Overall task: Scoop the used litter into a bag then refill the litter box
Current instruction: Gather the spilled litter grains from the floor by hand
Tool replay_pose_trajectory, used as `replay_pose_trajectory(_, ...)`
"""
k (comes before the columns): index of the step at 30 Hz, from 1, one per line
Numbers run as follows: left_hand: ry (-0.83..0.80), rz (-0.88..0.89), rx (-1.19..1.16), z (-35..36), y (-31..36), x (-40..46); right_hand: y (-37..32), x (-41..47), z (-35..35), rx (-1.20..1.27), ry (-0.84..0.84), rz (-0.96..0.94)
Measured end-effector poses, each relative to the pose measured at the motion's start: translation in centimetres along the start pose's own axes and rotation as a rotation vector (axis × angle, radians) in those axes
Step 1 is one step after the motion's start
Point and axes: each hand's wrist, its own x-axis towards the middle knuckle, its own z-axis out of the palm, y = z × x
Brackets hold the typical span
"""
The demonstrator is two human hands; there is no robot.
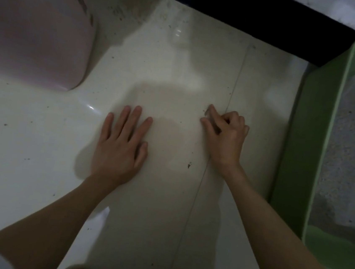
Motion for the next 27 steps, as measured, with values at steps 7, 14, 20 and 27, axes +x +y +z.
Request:
replay_pose_trajectory(7,0.014,-0.001,0.003,0.1,0.0,0.0,-0.5,1.3,0.9,0.104,0.083,0.081)
replay_pose_trajectory(14,0.005,-0.003,-0.002,0.1,-0.1,0.1,-0.5,1.3,1.1,0.002,0.099,-0.077)
replay_pose_trajectory(20,0.041,0.008,-0.007,0.2,-0.1,0.1,-0.6,1.9,0.6,-0.319,0.043,-0.22)
replay_pose_trajectory(27,0.035,0.017,0.003,0.3,-0.2,0.0,-1.8,2.1,-2.0,-0.439,-0.213,-0.163)
